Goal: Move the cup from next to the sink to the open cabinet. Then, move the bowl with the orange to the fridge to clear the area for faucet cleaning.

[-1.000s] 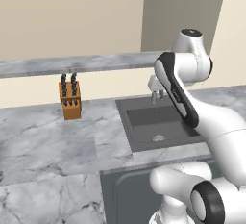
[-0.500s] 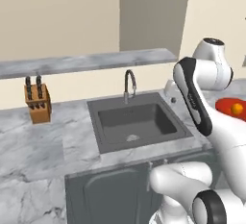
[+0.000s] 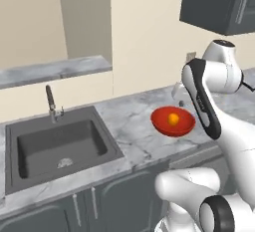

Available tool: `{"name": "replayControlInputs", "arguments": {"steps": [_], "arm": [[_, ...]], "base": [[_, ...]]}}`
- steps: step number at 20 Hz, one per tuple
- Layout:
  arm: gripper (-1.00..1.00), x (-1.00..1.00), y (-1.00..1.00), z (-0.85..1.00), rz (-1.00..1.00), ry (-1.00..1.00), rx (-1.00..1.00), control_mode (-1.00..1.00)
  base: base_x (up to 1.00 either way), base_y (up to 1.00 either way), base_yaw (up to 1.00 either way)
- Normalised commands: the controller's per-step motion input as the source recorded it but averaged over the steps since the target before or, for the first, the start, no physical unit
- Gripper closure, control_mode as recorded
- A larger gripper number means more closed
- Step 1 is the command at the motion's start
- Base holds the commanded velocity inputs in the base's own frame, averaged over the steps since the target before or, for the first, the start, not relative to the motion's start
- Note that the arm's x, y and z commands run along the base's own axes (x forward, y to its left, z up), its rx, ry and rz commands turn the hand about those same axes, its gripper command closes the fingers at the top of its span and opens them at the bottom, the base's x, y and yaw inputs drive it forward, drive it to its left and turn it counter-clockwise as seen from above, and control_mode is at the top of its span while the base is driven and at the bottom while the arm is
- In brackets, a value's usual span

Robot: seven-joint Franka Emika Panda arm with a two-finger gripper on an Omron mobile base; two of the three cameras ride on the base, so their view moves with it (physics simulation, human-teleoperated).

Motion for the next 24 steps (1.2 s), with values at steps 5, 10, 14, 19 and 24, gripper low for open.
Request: {"name": "replayControlInputs", "arguments": {"steps": [5, 10, 14, 19, 24], "arm": [[-1.0, 0.0, 0.0, 0.0, 0.0, 0.0, 0.0, 1.0], [-1.0, 0.0, 0.0, 0.0, 0.0, 0.0, 0.0, 1.0], [-1.0, 0.0, 0.0, 0.0, 0.0, 0.0, 0.0, 1.0], [-1.0, 0.42, -0.28, -0.33, 0.38, -0.14, 0.09, -1.0], [-1.0, 0.97, 0.0, -0.5, 0.58, -0.1, 0.16, -1.0]], "base": [[0.02, -1.0, -0.23], [0.29, -1.0, 0.03], [0.24, -1.0, 0.16], [0.04, -0.16, 0.05], [0.0, 0.0, 0.0]]}}
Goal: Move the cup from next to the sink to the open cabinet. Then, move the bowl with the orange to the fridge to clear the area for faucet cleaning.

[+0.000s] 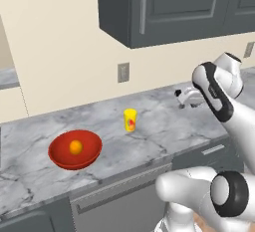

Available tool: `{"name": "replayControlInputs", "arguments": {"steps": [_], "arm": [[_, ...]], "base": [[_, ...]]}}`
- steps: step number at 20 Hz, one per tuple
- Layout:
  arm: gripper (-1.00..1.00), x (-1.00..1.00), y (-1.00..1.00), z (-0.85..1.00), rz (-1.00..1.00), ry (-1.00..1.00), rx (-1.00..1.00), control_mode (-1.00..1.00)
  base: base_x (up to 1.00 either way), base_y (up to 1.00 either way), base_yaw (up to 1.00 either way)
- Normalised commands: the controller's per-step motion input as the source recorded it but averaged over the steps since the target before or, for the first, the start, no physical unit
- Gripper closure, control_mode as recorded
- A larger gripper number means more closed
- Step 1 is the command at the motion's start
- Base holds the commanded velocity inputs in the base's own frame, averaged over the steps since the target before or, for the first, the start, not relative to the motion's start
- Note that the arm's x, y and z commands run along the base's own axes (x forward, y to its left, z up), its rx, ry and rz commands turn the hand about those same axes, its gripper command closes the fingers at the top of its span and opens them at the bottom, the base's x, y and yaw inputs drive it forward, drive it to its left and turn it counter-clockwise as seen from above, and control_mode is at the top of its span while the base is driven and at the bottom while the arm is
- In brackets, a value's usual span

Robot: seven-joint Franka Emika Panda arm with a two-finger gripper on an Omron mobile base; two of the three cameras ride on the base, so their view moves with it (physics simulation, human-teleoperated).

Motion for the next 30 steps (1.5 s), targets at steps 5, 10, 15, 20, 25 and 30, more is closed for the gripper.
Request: {"name": "replayControlInputs", "arguments": {"steps": [5, 10, 15, 20, 25, 30], "arm": [[-1.0, 0.96, 0.07, -0.5, 0.62, -0.1, 0.17, -1.0], [-1.0, 0.58, 0.29, -0.55, 0.66, -0.08, 0.16, -1.0], [-1.0, 0.21, 0.26, -0.44, 0.43, -0.18, 0.24, -1.0], [-1.0, 0.19, 0.35, -0.26, 0.15, -0.2, 0.25, -1.0], [-1.0, 0.29, 0.53, -0.11, 0.02, -0.11, 0.14, -1.0], [-1.0, 0.15, 0.42, 0.0, 0.0, 0.02, 0.0, -1.0]], "base": [[0.0, 0.0, 0.0], [0.0, 0.0, 0.0], [0.0, 0.0, 0.0], [0.0, 0.0, 0.0], [0.0, 0.0, 0.0], [0.0, 0.0, 0.0]]}}
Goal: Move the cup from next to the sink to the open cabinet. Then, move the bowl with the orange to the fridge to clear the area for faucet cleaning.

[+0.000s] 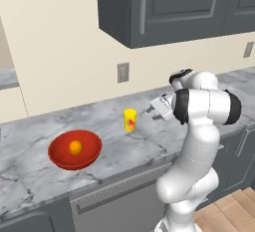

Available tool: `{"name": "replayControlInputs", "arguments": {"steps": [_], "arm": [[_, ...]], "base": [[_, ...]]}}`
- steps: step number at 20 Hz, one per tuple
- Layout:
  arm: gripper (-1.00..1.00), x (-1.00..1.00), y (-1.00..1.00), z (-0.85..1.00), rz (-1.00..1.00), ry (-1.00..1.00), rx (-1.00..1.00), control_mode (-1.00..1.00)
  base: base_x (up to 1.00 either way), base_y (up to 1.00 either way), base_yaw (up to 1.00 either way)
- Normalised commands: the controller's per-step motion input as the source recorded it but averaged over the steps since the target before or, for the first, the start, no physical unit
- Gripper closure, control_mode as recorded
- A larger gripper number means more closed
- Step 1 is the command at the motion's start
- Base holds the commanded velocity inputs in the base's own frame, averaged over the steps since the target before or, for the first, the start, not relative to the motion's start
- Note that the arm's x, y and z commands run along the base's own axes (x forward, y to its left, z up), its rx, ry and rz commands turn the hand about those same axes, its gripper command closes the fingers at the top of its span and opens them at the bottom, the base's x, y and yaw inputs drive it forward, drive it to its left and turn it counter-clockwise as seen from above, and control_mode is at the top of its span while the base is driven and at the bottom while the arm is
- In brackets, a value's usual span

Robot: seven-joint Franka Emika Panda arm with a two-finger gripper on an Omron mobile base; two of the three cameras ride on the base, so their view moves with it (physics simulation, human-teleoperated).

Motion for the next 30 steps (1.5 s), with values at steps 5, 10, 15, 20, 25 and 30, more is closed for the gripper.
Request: {"name": "replayControlInputs", "arguments": {"steps": [5, 10, 15, 20, 25, 30], "arm": [[-1.0, 0.15, 0.48, -0.08, 0.01, 0.07, -0.01, -1.0], [-1.0, 0.17, 0.24, -0.06, 0.0, 0.03, 0.0, -1.0], [-1.0, 0.02, 0.0, -0.18, 0.0, 0.0, 0.0, -1.0], [-1.0, 0.07, 0.0, -0.26, 0.01, 0.0, -0.01, -1.0], [-1.0, 0.15, 0.0, -0.16, 0.0, -0.01, -0.02, -1.0], [-1.0, 0.13, 0.0, -0.04, -0.02, -0.03, -0.03, -1.0]], "base": [[0.0, 0.0, 0.0], [0.0, 0.0, 0.0], [0.0, 0.0, 0.0], [0.0, 0.0, 0.0], [0.0, 0.0, 0.0], [0.0, 0.0, 0.0]]}}
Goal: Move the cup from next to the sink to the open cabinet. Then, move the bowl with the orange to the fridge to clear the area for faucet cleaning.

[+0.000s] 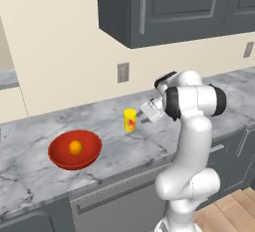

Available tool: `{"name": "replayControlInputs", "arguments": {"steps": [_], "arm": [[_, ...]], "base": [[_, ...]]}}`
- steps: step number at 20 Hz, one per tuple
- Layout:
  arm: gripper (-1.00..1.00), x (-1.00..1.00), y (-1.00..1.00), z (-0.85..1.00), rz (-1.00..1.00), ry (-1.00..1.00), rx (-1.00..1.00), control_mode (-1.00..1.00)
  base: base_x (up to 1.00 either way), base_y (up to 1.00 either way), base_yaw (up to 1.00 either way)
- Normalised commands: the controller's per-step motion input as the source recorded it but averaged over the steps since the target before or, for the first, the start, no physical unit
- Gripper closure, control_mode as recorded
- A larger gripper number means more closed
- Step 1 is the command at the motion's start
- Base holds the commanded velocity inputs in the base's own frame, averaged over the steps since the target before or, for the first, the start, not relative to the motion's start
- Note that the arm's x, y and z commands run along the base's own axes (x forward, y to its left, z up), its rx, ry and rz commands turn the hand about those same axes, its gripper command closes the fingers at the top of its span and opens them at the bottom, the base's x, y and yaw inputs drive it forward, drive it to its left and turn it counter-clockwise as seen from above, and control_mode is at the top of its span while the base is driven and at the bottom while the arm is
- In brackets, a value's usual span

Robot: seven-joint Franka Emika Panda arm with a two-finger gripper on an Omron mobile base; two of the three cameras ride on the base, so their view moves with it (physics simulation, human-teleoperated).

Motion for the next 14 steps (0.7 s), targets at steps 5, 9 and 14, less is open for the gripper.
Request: {"name": "replayControlInputs", "arguments": {"steps": [5, 9, 14], "arm": [[-1.0, 0.24, 0.02, -0.01, -0.04, -0.03, -0.04, -1.0], [-1.0, 0.18, 0.09, -0.05, -0.02, -0.01, -0.04, -1.0], [-1.0, 0.09, 0.19, -0.1, 0.0, 0.0, -0.07, -1.0]], "base": [[0.0, 0.0, 0.0], [0.0, 0.0, 0.0], [0.0, 0.0, 0.0]]}}
